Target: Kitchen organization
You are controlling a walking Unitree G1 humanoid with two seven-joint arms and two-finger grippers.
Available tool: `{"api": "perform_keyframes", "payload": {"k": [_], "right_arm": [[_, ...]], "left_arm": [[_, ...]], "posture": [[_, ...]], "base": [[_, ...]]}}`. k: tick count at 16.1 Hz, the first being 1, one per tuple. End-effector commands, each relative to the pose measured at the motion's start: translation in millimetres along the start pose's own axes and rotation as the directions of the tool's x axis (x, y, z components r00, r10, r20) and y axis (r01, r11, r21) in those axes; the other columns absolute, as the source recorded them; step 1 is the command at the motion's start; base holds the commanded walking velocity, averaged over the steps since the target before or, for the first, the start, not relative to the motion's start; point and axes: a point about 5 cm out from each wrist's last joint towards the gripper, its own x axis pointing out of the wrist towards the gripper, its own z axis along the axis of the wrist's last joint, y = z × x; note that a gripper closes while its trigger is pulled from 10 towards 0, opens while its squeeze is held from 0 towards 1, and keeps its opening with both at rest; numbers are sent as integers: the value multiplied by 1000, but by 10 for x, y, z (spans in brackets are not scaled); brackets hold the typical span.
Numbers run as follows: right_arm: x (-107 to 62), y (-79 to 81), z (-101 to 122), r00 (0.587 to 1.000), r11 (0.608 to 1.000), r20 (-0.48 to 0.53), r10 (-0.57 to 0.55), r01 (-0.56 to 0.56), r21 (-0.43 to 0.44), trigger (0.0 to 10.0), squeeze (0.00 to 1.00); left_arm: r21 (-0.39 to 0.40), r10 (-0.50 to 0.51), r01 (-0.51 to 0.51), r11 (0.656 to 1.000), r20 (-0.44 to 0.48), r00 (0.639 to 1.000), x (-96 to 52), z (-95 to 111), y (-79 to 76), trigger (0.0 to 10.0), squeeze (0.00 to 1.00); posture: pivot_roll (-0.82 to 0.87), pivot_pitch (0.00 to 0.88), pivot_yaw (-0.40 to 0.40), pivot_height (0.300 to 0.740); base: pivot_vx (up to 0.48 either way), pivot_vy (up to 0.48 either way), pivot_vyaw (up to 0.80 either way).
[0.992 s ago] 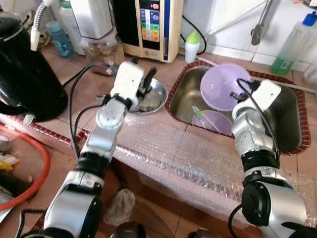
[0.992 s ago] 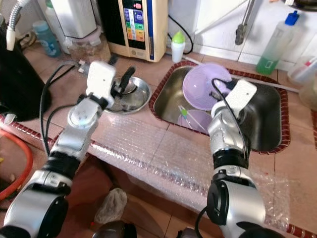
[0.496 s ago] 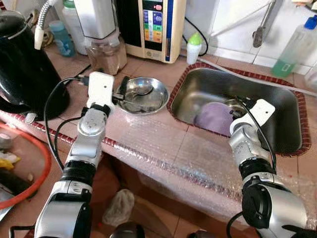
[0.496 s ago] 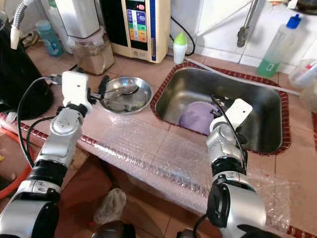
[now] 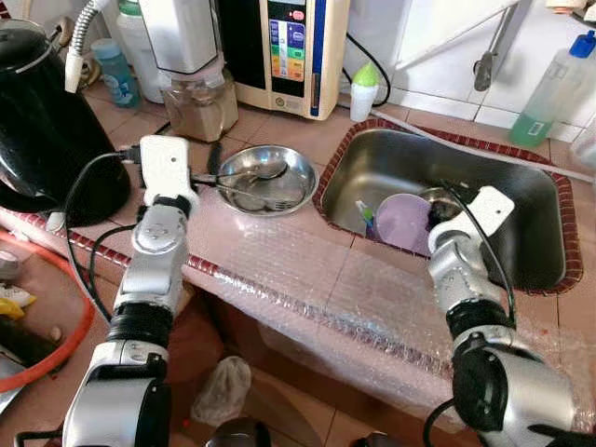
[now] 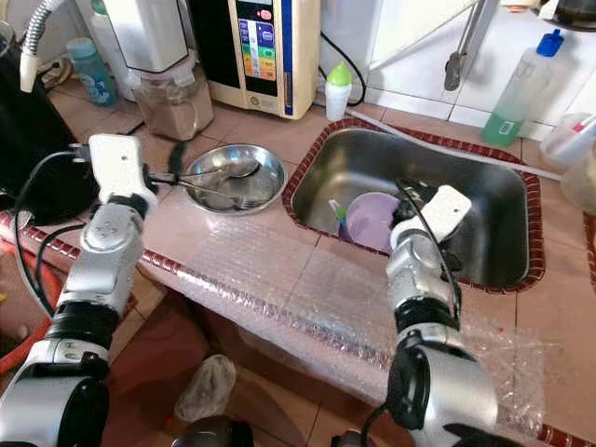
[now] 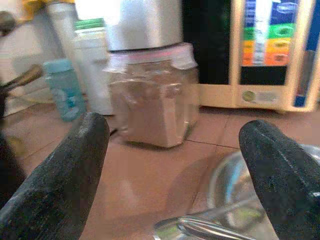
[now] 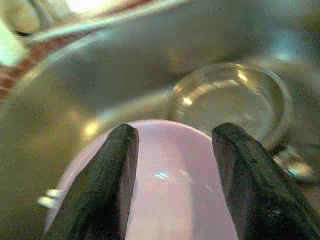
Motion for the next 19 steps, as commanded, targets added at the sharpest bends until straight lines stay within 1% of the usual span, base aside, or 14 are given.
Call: {"api": "perform_keyframes", "payload": {"k": [1,2,4,5,7,8,9,10,13,14,16,17,18,19], "right_arm": [[-7,64,68,998,999,42,46,-45,-22,10000,1000],[-32,112,78,994,994,66,91,-86,-65,10000,1000],[-45,116,70,992,992,72,104,-98,-81,10000,1000],[-63,99,36,992,991,67,108,-102,-88,10000,1000],[-75,92,11,992,990,63,109,-103,-91,10000,1000],[-92,138,-1,989,986,61,137,-130,-106,10000,1000],[-104,170,-3,986,983,59,157,-151,-105,10000,973],[-123,224,4,980,977,61,191,-184,-111,10000,0],[-194,318,-8,960,951,70,273,-258,-169,10000,0],[-209,313,-18,960,951,69,272,-257,-170,10000,0],[-222,291,-19,960,951,70,271,-256,-175,10000,0],[-222,291,-19,960,951,70,271,-256,-175,10000,0],[-237,274,-15,960,950,67,270,-255,-178,10000,0],[-248,261,-2,961,950,67,269,-253,-181,10000,0]], "left_arm": [[-20,49,-49,999,-1,999,-16,21,69,10000,1000],[-90,122,-125,988,-40,992,-66,-16,119,10000,1000],[-126,150,-156,980,-55,987,-106,-39,133,10000,1000],[-180,160,-178,967,-110,981,-174,-123,128,10000,1000],[-221,157,-190,957,-158,975,-222,-204,111,10000,1000],[-281,128,-185,942,-210,969,-235,-287,73,10000,251],[-305,108,-177,936,-231,967,-232,-315,54,10000,0],[-349,90,-175,921,-247,965,-216,-340,39,10000,0],[-470,35,-168,867,-278,960,-117,-359,-15,9686,0],[-515,22,-176,839,-291,956,-82,-356,-24,3922,0],[-568,-6,-166,806,-289,957,-45,-322,-49,0,0],[-568,-6,-166,806,-289,957,-45,-322,-49,0,0],[-606,-32,-158,780,-290,957,-21,-310,-68,0,0],[-659,-60,-162,735,-301,952,15,-307,-92,0,0]], "posture": [[-15,0,29,740],[-13,0,30,740],[-13,0,30,740],[-10,0,31,740],[-5,0,29,740],[-5,0,27,740],[-5,0,28,740],[-8,0,28,740],[-23,0,30,740],[-33,0,32,740],[-37,0,34,740],[-37,0,34,740],[-41,0,33,740],[-44,0,35,740]], "base": [[0,0,0],[0,0,0],[0,0,0],[0,0,0],[0,0,0],[0,0,0],[0,0,0],[0,0,0],[0,0,0],[0,0,0],[0,0,0],[0,0,0],[0,0,0],[0,0,0]]}}
